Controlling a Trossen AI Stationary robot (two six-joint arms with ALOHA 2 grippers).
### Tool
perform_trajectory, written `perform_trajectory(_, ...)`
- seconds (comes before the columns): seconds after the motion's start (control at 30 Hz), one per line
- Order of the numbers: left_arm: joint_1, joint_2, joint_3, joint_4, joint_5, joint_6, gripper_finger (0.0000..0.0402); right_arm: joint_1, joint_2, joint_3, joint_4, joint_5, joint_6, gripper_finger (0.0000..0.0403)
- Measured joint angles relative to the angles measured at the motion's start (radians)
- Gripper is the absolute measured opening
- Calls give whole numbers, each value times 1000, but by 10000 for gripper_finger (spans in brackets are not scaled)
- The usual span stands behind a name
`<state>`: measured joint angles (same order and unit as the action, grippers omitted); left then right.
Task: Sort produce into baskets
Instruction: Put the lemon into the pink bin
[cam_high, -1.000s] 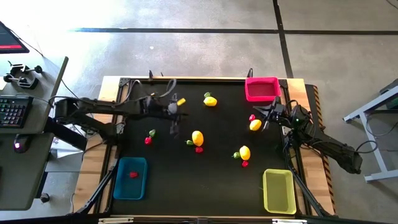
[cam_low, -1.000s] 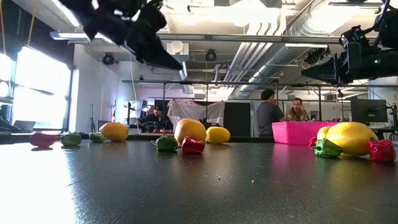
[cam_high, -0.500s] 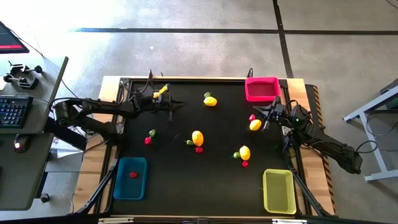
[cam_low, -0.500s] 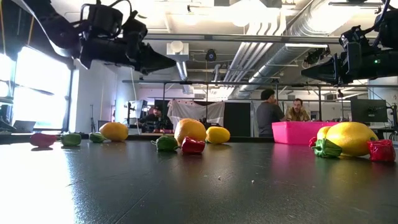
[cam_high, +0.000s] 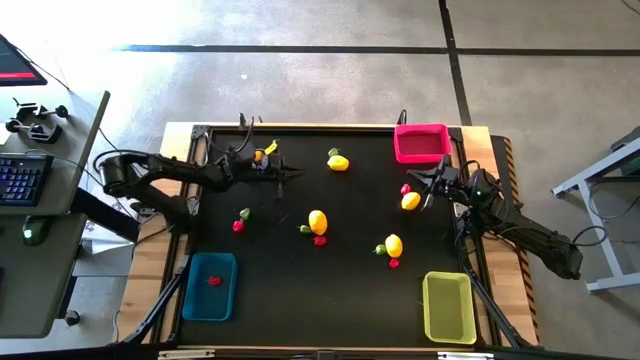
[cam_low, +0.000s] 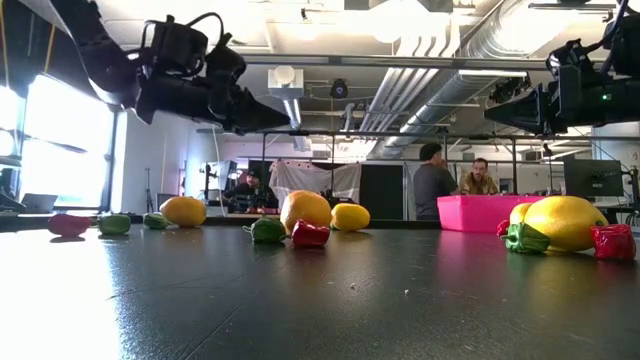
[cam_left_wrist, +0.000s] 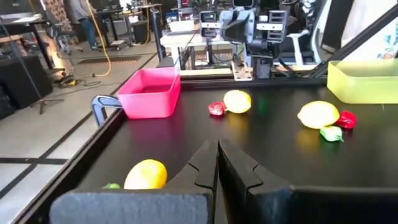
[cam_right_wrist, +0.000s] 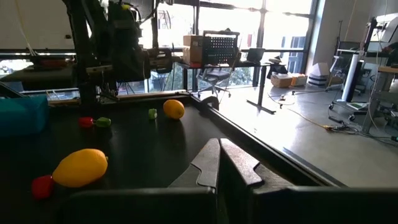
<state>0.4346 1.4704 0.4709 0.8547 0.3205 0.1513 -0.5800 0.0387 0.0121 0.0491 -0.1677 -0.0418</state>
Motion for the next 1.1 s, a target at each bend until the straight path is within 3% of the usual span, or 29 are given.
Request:
perform_trajectory(0.27, 33, 85, 0, 217, 97, -23, 0, 0, 2, 0, 57, 0, -1, 0)
perform_trajectory(0.43, 61, 85, 2, 254, 96, -120, 0, 13, 2, 0, -5, -44, 132, 4)
perform_trajectory(0.6, 63, 85, 2, 248, 61, -88, 0, 89, 56, 46, -111, -68, 228, 47)
perform_trajectory(0.87, 69, 85, 2, 248, 54, -53, 0, 278, 218, 197, -337, 45, 442, 150)
perform_trajectory(1.1, 69, 85, 2, 250, 54, -42, 0, 441, 454, 389, -515, 226, 580, 177)
